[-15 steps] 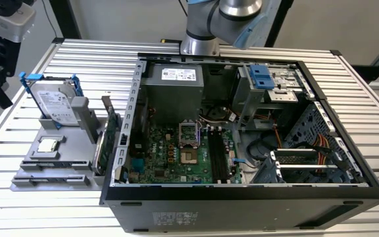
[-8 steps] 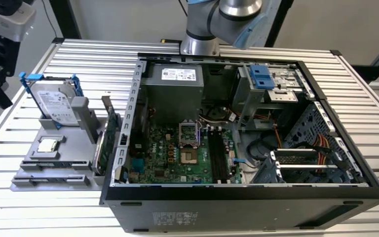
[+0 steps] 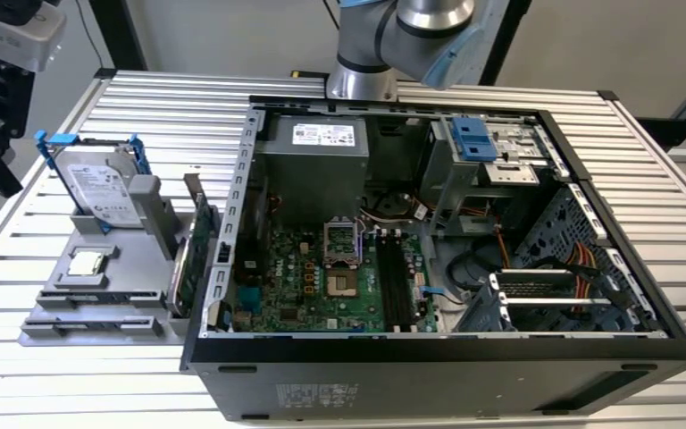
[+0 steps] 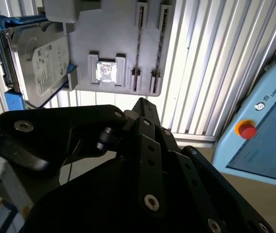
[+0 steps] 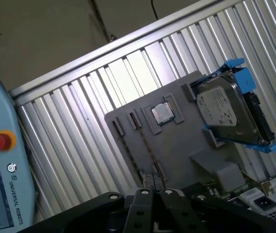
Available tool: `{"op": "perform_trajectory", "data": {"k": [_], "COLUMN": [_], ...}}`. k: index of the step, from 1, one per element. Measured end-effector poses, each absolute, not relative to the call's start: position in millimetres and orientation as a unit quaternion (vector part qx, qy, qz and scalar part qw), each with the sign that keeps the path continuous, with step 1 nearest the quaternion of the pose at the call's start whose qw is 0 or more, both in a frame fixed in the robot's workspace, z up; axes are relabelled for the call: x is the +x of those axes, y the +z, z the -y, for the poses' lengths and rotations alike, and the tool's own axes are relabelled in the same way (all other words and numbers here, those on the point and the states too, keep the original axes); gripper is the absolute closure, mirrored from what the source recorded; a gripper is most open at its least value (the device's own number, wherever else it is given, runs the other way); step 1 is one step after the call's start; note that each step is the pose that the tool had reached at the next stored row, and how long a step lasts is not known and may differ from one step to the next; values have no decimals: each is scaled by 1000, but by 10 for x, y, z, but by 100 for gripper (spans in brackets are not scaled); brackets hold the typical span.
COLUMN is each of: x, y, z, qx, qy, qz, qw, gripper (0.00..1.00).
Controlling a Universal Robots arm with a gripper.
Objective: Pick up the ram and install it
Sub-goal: 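Pick up the ram and move it above insertion slot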
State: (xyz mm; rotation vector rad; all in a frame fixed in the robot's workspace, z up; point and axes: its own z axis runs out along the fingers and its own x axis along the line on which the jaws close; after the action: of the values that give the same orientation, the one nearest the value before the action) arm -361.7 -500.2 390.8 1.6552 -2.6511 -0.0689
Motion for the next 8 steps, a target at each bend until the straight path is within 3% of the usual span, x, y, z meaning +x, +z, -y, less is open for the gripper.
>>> {"op": "perform_trajectory", "data": {"k": [8], "x": [-3617], "y": [3908], "z": [5002], "qx": [542], "qy": [-22], "qz": [840], "qw": [8], "gripper": [100]}}
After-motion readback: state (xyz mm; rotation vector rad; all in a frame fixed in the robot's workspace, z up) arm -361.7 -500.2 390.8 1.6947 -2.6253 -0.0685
